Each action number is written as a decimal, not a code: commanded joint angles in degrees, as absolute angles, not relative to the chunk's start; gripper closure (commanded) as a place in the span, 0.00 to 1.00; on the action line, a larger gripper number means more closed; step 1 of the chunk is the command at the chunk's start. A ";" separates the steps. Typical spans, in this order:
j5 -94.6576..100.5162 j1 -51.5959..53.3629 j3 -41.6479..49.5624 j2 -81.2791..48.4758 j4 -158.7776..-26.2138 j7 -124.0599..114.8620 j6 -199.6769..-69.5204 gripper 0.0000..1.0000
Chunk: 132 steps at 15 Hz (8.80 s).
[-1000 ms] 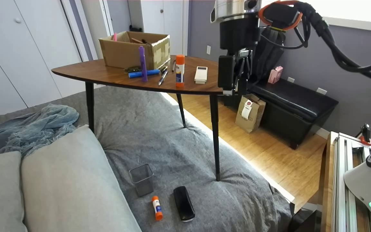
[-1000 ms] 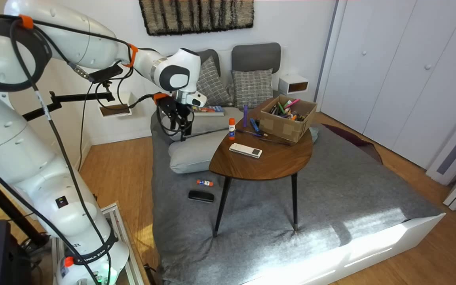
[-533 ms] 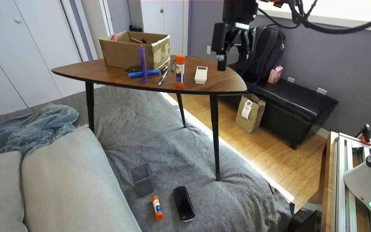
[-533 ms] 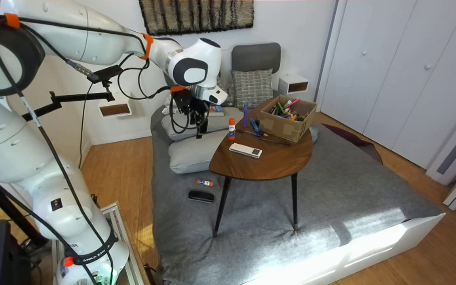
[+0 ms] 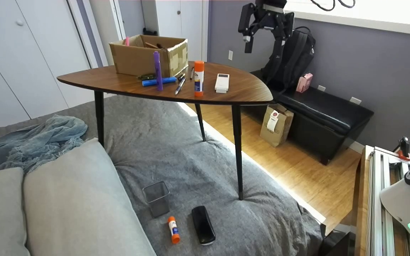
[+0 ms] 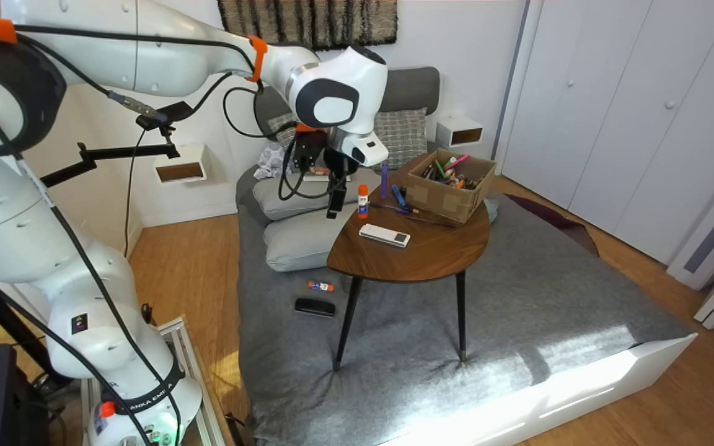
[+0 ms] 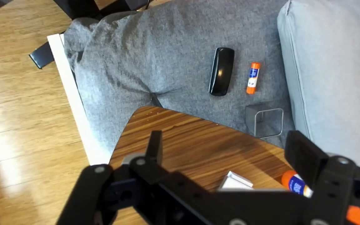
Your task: Press a button on the remote control
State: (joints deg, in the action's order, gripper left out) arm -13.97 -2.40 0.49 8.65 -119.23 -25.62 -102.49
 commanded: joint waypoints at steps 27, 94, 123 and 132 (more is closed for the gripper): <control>-24.11 -5.68 6.42 -13.28 -96.73 -41.49 -96.67 0.90; -27.25 -6.32 6.12 -26.77 -89.35 -48.85 -100.10 1.00; -28.79 -6.70 5.54 -25.28 -87.58 -49.37 -99.83 1.00; -28.53 -6.65 5.53 -27.08 -87.40 -51.08 -99.18 1.00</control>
State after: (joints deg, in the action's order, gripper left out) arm -27.38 -6.45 5.88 -26.69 -87.95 -49.31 -100.39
